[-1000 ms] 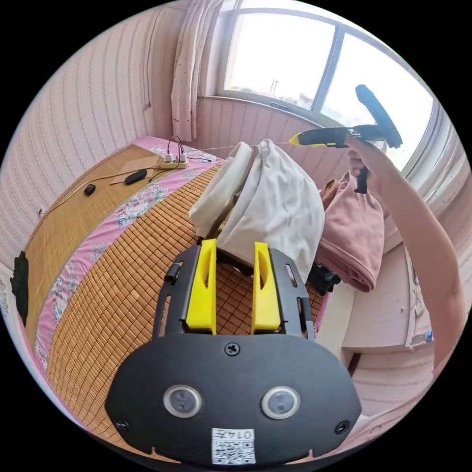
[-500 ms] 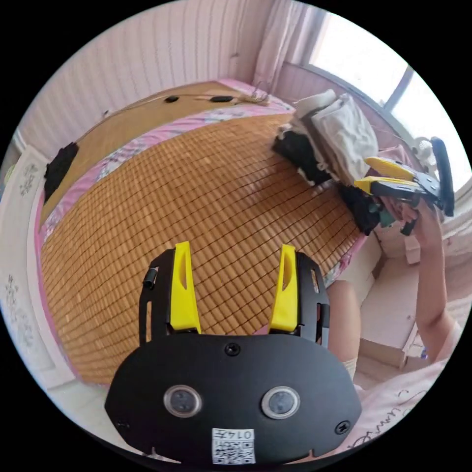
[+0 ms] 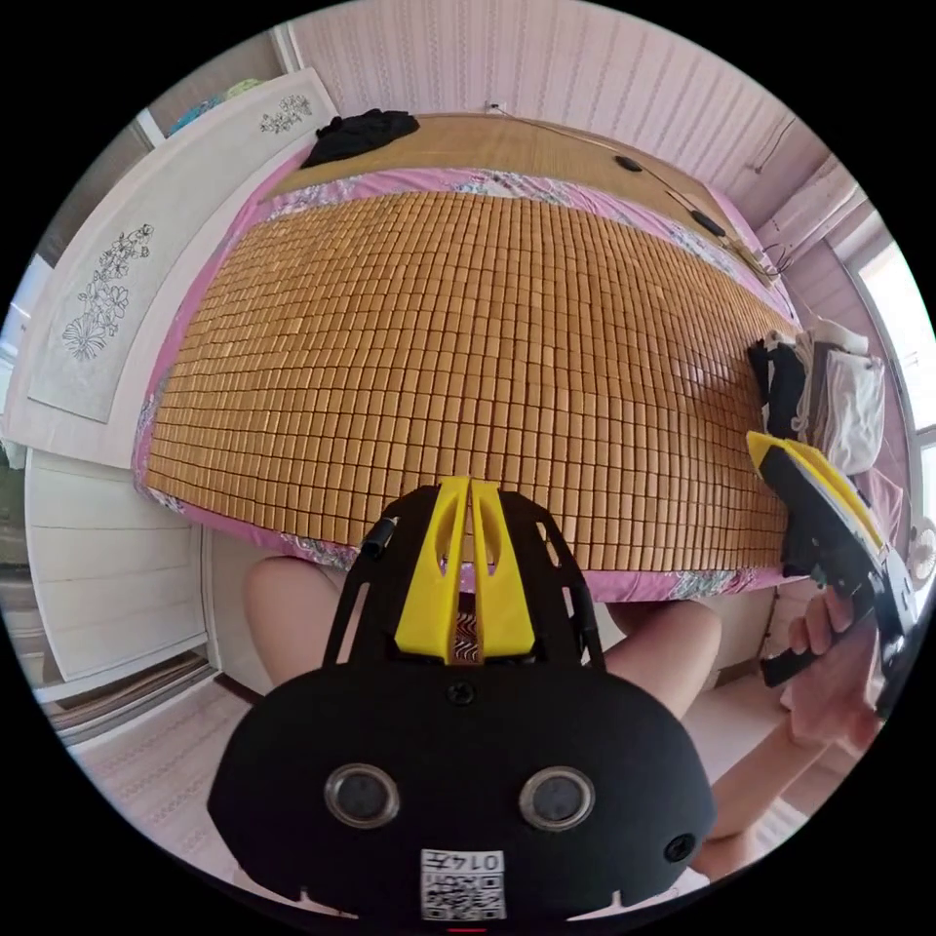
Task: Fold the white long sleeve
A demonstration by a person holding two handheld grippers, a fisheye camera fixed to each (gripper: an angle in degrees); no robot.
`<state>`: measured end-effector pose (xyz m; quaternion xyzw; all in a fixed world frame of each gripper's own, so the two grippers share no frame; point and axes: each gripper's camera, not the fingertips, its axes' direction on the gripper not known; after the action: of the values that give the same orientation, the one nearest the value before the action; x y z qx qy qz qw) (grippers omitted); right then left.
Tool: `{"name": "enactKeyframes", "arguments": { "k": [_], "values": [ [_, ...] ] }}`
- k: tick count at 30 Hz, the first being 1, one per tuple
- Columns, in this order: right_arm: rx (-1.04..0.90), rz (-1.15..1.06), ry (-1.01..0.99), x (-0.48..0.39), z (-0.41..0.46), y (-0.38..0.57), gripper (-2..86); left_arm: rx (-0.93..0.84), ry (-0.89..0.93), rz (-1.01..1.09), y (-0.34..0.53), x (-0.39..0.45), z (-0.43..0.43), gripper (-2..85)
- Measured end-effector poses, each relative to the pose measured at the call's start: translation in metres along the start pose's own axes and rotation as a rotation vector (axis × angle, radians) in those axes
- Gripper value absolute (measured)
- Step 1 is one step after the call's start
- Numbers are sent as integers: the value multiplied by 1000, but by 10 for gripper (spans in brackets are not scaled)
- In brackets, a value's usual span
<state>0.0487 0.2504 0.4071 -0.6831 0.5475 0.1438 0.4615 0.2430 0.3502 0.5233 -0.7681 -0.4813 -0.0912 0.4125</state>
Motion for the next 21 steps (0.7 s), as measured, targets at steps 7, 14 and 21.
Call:
{"name": "enactKeyframes", "arguments": {
  "k": [7, 14, 21],
  "values": [
    [-75, 112, 201, -62, 0, 7, -8, 163, -42, -75, 24, -21, -68, -8],
    [-10, 140, 143, -92, -14, 8, -9, 235, -23, -101, 40, -27, -113, -9],
    [1, 116, 121, -122, -13, 12, -9, 285, -52, -89, 61, -26, -142, -9]
  ]
}}
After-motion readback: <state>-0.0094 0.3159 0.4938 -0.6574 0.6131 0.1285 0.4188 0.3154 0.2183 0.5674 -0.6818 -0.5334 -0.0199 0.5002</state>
